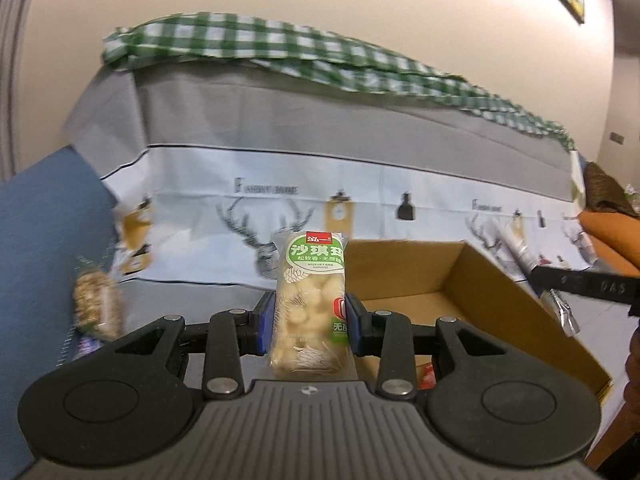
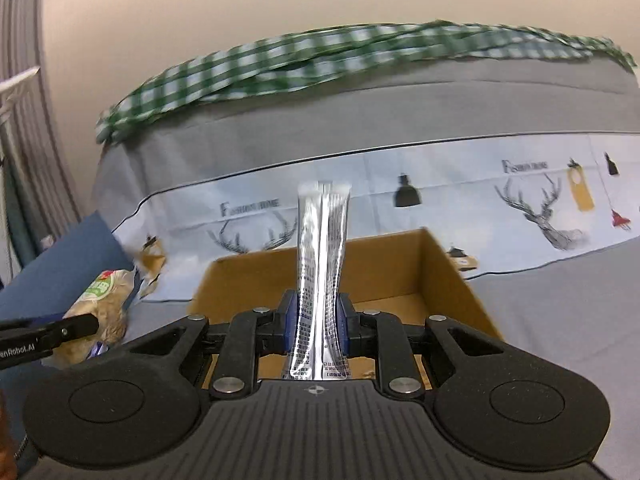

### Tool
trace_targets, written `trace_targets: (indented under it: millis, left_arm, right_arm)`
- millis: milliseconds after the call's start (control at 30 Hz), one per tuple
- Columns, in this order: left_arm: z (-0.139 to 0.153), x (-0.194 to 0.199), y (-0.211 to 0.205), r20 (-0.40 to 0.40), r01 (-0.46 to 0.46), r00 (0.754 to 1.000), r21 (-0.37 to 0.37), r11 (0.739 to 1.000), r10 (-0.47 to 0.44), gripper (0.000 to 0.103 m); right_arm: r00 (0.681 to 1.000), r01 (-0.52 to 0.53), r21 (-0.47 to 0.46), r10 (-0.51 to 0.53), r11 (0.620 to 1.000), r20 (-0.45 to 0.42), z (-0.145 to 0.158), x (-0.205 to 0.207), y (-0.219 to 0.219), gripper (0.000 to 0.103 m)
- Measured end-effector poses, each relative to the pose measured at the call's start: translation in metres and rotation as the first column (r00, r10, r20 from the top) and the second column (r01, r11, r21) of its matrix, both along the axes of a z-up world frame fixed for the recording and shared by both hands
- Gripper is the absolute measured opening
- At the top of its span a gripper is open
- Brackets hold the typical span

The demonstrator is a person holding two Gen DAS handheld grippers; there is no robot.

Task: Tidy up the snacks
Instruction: 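Lift the sachima bar and silver pack with both tools over the box, then open both tools to drop the sachima bar and silver pack into the box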

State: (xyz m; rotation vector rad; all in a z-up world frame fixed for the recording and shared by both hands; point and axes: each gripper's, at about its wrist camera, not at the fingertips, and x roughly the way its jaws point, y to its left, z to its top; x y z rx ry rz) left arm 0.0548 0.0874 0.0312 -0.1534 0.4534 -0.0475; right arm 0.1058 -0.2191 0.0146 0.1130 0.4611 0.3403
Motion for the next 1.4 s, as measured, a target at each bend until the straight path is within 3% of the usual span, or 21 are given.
trace_targets:
  millis: [100,167,267,533,600,667,733,1133,1400]
  left_arm:
    - [0.000,0.005,-0.013,0.019,0.019,1.000,-0.013,1.000,-0.019,0.039]
    - [-0.001,0.008,-0.019,0.031,0.029,0.999,-0.026,0.999,-0.029,0.040]
    - [-0.002,0.013,-0.030,0.048,0.052,0.998,-0.041,0.998,-0.050,0.039]
    - [-0.005,0.021,-0.055,0.068,0.141,0.988,-0.070,0.988,-0.136,0.040]
    - [-0.006,0.023,-0.060,0.062,0.201,0.979,-0.105,0.974,-0.195,0.043]
    - [-0.006,0.021,-0.065,0.072,0.237,0.971,-0.111,0.965,-0.230,0.064]
    - [-0.005,0.018,-0.069,0.087,0.253,0.965,-0.088,0.963,-0.246,0.066]
    - [-0.013,0.025,-0.047,0.005,0.162,0.987,-0.112,0.980,-0.163,0.065]
    - [-0.015,0.026,-0.038,-0.024,0.130,0.991,-0.098,0.987,-0.133,0.044]
  right_arm:
    - [1.000,0.000,-0.057,0.001,0.998,0.022,-0.003,0.002,-0.003,0.021]
    - [0.999,-0.005,-0.094,0.009,0.996,0.036,-0.005,-0.001,-0.004,0.004]
    - [0.998,-0.007,-0.137,0.015,0.991,0.059,-0.006,-0.005,-0.002,0.003]
    - [0.999,0.009,-0.142,-0.004,0.990,0.035,-0.011,0.000,-0.008,0.004]
    - [1.000,0.020,-0.141,-0.020,0.990,0.003,-0.015,0.005,-0.008,0.014]
    - [0.999,0.042,-0.129,-0.046,0.991,-0.022,-0.018,0.009,-0.009,0.055]
    - [0.997,0.072,-0.120,-0.075,0.990,-0.015,-0.018,0.009,-0.010,0.070]
    - [0.996,0.080,-0.146,-0.085,0.986,-0.031,-0.023,0.010,-0.006,0.074]
    - [0.997,0.070,-0.171,-0.077,0.983,-0.032,-0.026,0.013,-0.002,0.072]
